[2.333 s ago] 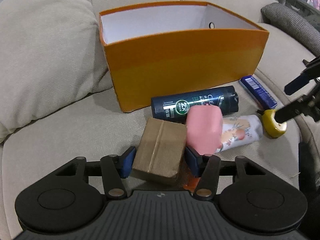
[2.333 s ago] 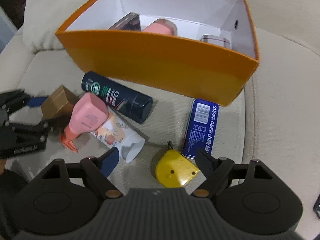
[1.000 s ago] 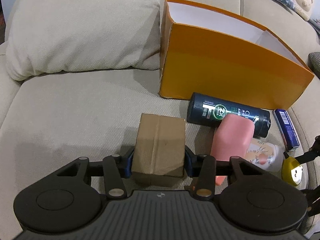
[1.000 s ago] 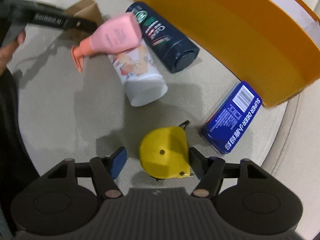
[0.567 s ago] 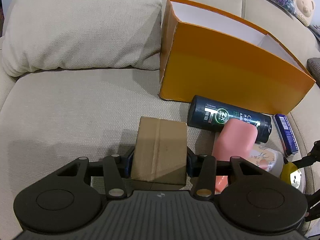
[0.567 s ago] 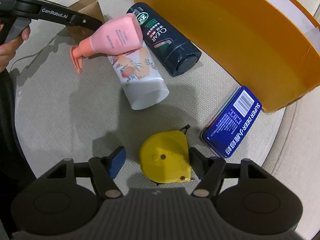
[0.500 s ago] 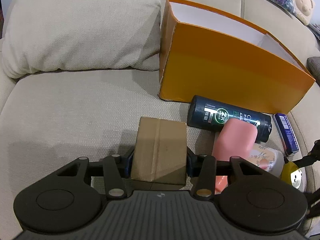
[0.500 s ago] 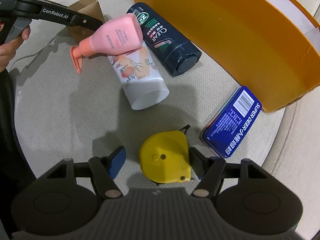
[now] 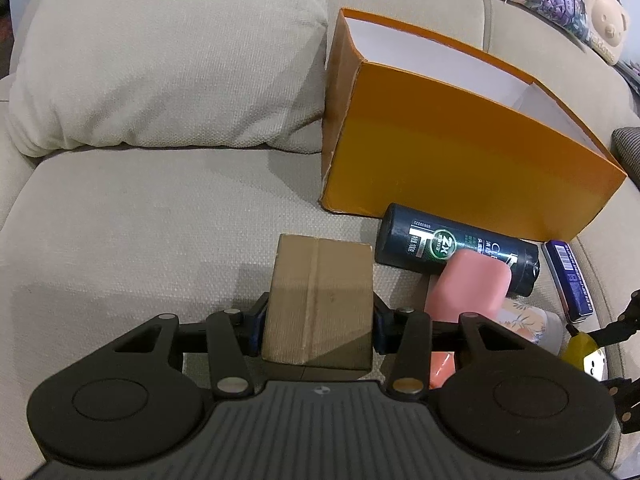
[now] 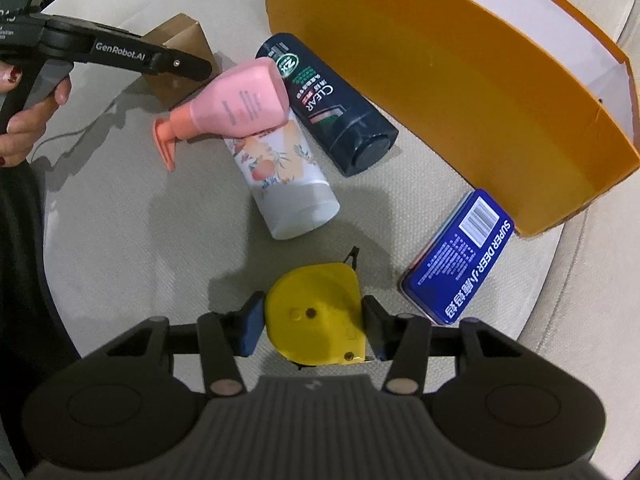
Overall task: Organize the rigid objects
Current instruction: 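Grasp the brown cardboard cube with the left tool while the right tool grasps the yellow tape measure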
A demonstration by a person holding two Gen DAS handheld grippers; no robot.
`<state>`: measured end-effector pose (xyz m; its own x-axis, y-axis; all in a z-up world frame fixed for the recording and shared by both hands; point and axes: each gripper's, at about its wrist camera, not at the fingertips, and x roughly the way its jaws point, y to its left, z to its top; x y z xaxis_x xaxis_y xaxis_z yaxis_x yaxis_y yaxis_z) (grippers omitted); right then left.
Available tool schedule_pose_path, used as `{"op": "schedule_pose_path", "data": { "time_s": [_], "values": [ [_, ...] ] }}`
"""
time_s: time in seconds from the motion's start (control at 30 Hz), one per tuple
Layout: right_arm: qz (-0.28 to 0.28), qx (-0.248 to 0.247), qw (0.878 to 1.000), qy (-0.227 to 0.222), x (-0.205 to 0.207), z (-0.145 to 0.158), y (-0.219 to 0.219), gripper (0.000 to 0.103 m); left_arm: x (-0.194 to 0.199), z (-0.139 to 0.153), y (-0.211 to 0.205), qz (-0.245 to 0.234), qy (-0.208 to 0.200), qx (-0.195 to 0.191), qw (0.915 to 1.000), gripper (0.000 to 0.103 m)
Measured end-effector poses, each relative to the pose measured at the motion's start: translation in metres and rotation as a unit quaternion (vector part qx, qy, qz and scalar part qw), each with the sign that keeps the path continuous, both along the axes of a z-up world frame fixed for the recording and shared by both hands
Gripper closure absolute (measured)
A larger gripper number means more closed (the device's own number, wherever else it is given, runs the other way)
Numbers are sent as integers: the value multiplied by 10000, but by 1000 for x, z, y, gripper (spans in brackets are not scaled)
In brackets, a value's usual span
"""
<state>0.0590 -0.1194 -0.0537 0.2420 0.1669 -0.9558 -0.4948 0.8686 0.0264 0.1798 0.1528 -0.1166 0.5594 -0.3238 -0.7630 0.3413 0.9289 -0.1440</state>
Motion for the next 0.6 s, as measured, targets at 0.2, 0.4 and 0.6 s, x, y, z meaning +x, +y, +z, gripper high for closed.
{"op": "schedule_pose_path", "data": {
  "time_s": [0.2, 0.4, 0.6],
  "values": [
    [-3, -41, 10000, -1, 2, 3, 1, 50, 0, 1, 0, -9, -22, 5, 10000, 49],
    [32, -60, 10000, 3, 1, 4, 0, 50, 1, 0, 1, -7, -21, -4, 10000, 49],
    [8, -36, 10000, 13, 0, 4, 1, 50, 0, 0, 2, -31, -19, -14, 10000, 49]
  ]
}}
